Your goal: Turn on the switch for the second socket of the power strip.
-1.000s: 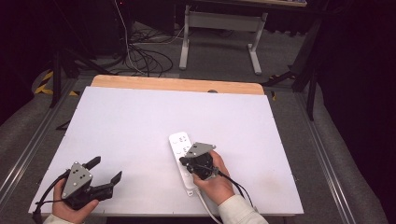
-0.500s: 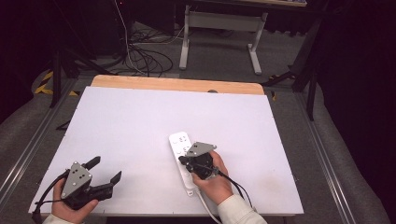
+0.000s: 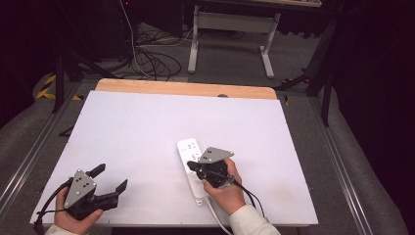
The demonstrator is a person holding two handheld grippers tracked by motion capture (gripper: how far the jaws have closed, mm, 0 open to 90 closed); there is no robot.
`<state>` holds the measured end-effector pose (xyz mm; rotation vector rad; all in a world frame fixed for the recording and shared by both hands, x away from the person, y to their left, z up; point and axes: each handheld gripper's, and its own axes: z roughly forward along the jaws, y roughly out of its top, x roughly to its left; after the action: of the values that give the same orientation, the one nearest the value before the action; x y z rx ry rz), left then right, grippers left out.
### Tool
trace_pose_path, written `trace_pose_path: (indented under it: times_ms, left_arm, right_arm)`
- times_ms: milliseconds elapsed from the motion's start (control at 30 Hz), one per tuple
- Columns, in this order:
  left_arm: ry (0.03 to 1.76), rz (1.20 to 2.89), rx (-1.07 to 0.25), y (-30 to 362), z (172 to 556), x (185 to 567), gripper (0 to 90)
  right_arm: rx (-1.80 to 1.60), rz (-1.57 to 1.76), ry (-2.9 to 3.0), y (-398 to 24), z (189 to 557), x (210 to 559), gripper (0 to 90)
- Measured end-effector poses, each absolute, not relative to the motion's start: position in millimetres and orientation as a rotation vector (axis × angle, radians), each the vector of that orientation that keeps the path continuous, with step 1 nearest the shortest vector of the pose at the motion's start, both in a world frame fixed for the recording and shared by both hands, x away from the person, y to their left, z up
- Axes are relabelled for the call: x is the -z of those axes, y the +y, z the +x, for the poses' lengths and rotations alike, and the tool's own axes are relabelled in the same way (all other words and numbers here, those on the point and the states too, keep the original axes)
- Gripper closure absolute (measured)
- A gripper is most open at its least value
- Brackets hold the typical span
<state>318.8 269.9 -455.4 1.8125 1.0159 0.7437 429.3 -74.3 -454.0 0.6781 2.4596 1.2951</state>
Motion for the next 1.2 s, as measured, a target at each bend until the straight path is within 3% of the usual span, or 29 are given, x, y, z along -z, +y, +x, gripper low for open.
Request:
trace_pose_path:
  times_ms: [767,1200]
  left_arm:
    - [1.012,1.816,-0.750,270,320,455,16.9]
    - [1.016,1.814,-0.740,270,319,456,16.9]
  right_arm:
    - [-1.369,0.609,2.403,-83,420,425,79.5]
    - [-1.464,0.572,2.376,-85,416,415,46.8]
